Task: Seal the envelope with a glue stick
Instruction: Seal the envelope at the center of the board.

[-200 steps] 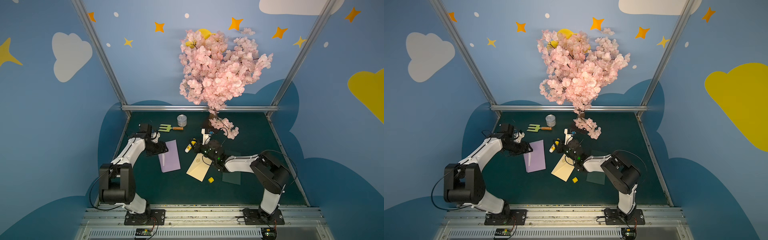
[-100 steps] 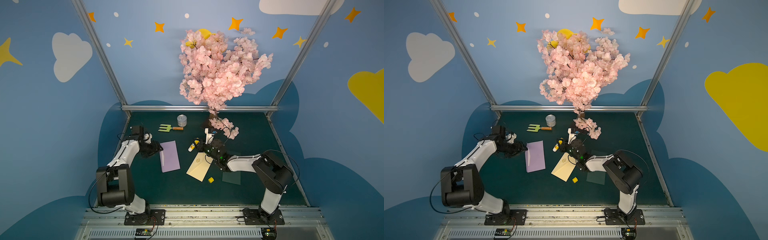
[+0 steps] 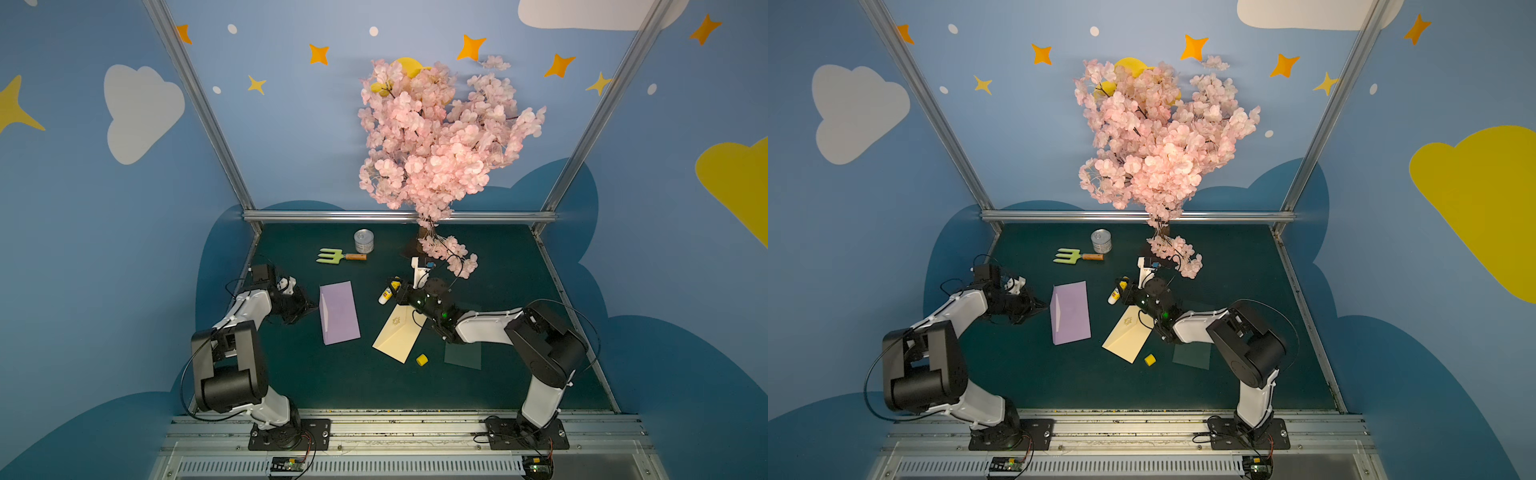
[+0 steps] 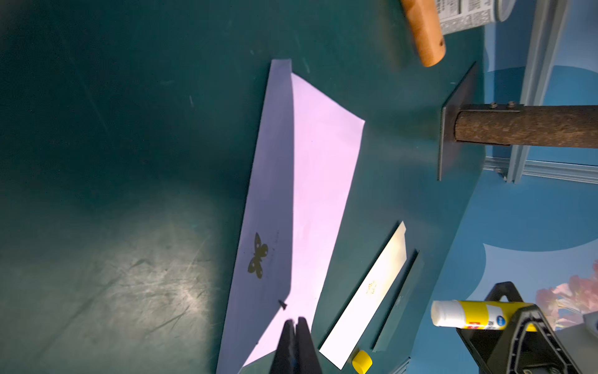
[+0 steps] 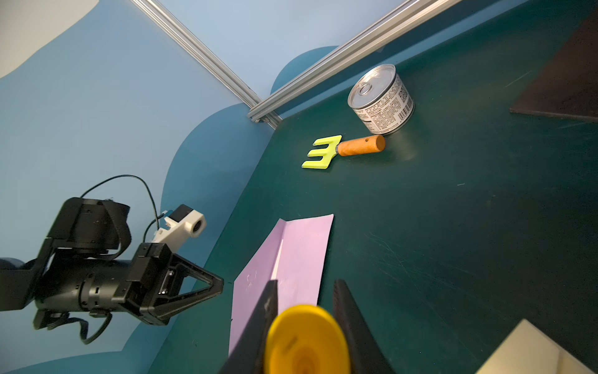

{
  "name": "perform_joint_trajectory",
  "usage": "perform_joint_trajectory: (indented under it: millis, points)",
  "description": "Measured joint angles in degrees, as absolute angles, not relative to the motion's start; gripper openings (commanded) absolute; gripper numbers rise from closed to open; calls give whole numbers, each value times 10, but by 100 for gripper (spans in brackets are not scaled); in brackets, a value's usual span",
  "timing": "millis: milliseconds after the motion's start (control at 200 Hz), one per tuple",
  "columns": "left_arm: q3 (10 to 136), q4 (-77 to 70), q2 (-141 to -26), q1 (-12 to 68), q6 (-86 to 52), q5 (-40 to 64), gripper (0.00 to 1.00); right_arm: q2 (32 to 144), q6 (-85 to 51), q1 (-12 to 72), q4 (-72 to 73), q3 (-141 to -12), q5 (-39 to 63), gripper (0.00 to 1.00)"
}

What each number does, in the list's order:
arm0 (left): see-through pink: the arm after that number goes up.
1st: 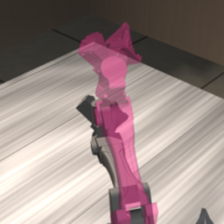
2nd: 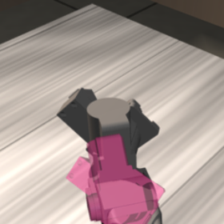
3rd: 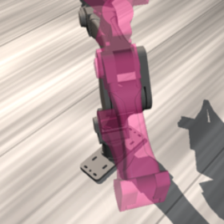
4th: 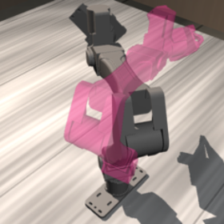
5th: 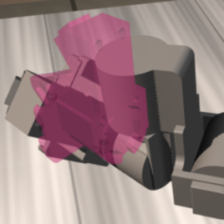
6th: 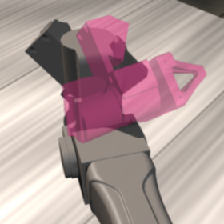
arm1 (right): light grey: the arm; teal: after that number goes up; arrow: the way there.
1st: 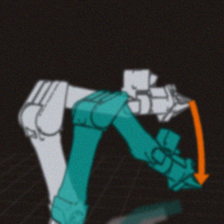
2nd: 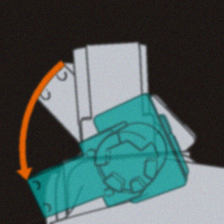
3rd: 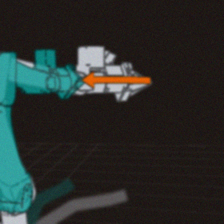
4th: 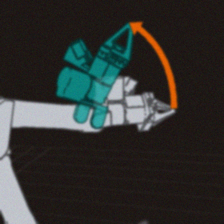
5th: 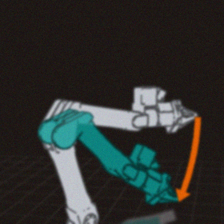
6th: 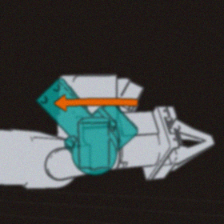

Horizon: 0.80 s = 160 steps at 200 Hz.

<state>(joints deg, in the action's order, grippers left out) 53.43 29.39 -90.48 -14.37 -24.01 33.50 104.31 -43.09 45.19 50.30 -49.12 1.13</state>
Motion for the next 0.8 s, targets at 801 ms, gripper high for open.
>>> perform_joint_trajectory:
  millis: [801]
  points:
    - [558, 256, -1020, -52, -245, 288, 3, 1029, -433, 439, 503, -465, 21, 0]
